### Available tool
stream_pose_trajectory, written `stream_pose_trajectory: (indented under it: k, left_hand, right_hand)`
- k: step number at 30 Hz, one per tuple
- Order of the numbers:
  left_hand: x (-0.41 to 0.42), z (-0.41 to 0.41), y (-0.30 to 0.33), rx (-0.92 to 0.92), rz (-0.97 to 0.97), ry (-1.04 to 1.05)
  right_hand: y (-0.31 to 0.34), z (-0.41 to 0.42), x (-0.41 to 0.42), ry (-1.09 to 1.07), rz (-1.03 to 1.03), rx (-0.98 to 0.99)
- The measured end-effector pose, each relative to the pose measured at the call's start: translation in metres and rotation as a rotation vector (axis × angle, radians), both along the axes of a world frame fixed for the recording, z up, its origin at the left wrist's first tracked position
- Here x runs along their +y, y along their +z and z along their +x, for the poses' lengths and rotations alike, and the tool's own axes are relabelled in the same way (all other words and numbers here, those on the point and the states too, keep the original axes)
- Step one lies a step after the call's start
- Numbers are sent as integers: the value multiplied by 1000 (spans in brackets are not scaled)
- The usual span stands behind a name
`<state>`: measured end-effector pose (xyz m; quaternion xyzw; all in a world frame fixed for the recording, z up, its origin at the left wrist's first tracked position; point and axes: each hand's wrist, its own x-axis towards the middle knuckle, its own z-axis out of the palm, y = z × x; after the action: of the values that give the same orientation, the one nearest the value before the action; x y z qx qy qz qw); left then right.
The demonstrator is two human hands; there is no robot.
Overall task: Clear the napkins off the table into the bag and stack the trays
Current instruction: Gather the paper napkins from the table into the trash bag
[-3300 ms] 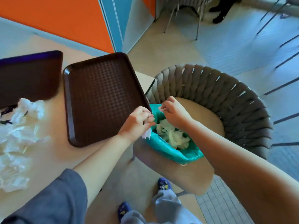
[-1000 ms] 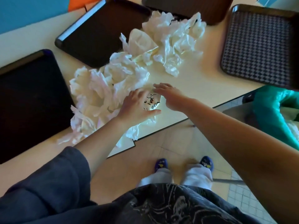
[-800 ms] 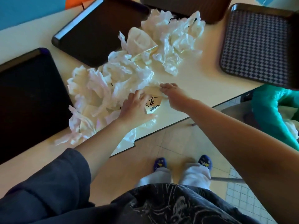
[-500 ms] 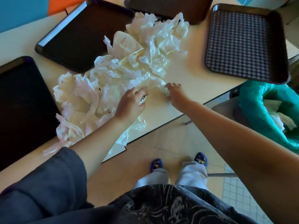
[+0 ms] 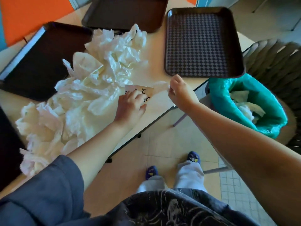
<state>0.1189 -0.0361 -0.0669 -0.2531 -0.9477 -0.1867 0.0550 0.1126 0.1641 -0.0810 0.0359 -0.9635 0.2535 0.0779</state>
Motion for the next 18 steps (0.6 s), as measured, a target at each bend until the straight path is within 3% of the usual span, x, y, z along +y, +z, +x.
stream_pose_trajectory:
  k: [7,11,18]
  left_hand:
    - [94,-14,4,102,-2,-127]
    - [161,-16,5,140,34,-235]
    - [281,-10,-12,16,-33,-509]
  right_hand:
    - [2,8,93,-152,88,84]
    - [-5,21,156,-237,153,-71]
    - [-40,62,253,-465,-9,-149]
